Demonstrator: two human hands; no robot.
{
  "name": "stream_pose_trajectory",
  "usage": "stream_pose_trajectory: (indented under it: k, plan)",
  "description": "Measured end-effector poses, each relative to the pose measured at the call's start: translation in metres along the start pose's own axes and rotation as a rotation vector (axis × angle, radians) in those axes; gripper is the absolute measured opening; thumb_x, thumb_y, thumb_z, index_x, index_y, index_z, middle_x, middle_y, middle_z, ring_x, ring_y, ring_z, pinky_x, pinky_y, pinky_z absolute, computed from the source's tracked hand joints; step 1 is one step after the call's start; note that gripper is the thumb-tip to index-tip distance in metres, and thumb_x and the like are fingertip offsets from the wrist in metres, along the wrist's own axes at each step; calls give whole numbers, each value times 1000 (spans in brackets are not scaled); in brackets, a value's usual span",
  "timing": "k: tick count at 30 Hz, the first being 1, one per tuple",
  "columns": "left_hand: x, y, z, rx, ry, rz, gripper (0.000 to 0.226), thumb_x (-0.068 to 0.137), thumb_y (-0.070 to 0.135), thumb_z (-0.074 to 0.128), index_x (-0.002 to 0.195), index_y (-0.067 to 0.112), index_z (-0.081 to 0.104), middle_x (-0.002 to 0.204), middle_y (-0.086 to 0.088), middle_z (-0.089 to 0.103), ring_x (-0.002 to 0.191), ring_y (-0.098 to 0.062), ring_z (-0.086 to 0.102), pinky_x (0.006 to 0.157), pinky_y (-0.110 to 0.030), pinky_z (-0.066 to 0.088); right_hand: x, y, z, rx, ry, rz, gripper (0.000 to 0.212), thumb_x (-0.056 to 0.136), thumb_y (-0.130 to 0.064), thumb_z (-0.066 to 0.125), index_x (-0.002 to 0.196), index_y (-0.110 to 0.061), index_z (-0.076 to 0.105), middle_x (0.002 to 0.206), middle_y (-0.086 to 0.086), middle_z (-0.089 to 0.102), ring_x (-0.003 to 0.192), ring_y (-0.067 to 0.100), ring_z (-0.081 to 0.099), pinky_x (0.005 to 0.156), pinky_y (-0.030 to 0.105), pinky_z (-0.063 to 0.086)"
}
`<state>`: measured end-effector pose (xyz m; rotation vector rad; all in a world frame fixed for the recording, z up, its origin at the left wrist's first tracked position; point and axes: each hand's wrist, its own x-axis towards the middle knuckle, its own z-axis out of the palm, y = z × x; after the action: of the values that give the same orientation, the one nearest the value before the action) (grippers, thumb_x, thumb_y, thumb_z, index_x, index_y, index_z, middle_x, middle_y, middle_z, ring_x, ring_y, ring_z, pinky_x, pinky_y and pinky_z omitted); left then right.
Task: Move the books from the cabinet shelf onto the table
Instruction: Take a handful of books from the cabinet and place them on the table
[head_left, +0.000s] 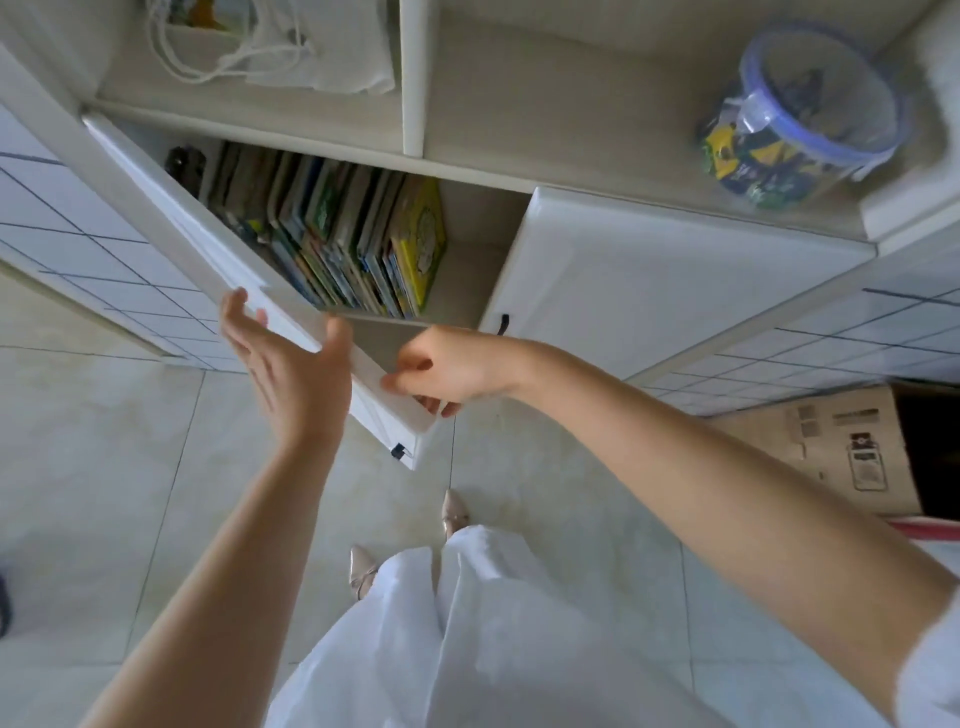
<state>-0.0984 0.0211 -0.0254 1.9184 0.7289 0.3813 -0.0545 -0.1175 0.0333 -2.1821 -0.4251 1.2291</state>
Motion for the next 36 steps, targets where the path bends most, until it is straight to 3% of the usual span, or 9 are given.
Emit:
stream_pose_trajectory:
  k: [3, 6, 12, 18, 22, 27, 30, 34, 36]
  plan:
    - [-6, -13, -21, -133, -109, -189, 62, 88, 34, 51, 141, 16, 26, 147, -2, 35, 128, -16, 47, 104, -38, 43, 8, -10, 26, 90, -120, 84, 36, 95, -43, 50, 95, -8, 60, 96, 9, 66, 90, 23, 70, 81, 33, 59]
    - [-8, -26, -48, -338, -188, -305, 41, 90, 30, 50, 127, 13, 44, 123, -10, 58, 116, -24, 58, 98, -43, 50, 12, -24, 56, 231, -201, 138, 45, 92, -50, 53, 112, -10, 58, 112, 9, 65, 92, 22, 69, 85, 31, 57]
    - [8, -54, -123, -281, -260, -252, 23, 95, 23, 53, 117, 20, 59, 101, 11, 67, 84, -2, 63, 65, -16, 50, 28, -63, 139, 477, -331, 175, 71, 88, -64, 46, 139, -15, 42, 131, -1, 46, 116, 28, 55, 98, 33, 46]
    - [45, -80, -191, -168, -302, -193, 42, 94, 19, 59, 134, 29, 54, 129, 0, 61, 108, -18, 61, 94, -37, 50, 46, -130, 202, 630, -170, 94, 64, 93, -54, 48, 141, -15, 31, 135, 8, 53, 117, 28, 59, 88, 29, 48]
    - [69, -90, -227, -69, -387, -171, 38, 93, 24, 62, 130, 31, 58, 125, -4, 64, 111, -25, 62, 98, -44, 48, 72, -160, 235, 629, -181, 91, 81, 85, -56, 59, 147, -29, 14, 140, 5, 50, 112, 28, 62, 100, 44, 48]
    - [89, -96, -256, -40, -409, -156, 18, 88, 30, 68, 95, 47, 67, 110, 3, 67, 94, -17, 62, 92, -40, 49, 96, -185, 258, 777, -142, 87, 86, 84, -51, 64, 147, -30, 9, 137, 7, 53, 113, 28, 61, 101, 44, 47]
    - [98, -95, -266, 0, -408, -153, 28, 87, 28, 70, 79, 55, 68, 96, 11, 67, 89, -16, 62, 88, -35, 49, 105, -189, 261, 799, -148, 80, 87, 84, -49, 66, 149, -29, 11, 138, 4, 52, 115, 26, 60, 100, 42, 47]
    - [108, -93, -274, 124, -396, -89, 17, 89, 30, 66, 103, 40, 69, 105, 1, 68, 95, -24, 62, 86, -37, 47, 109, -184, 251, 789, -161, 103, 67, 89, -44, 61, 143, -17, 31, 132, 5, 55, 120, 27, 56, 101, 45, 47]
    - [113, -91, -271, 254, -393, -42, 35, 86, 31, 67, 120, 25, 64, 115, -7, 66, 100, -27, 60, 86, -37, 44, 112, -173, 242, 732, -152, 142, 49, 92, -39, 57, 132, -13, 47, 121, 5, 62, 116, 26, 59, 101, 46, 47]
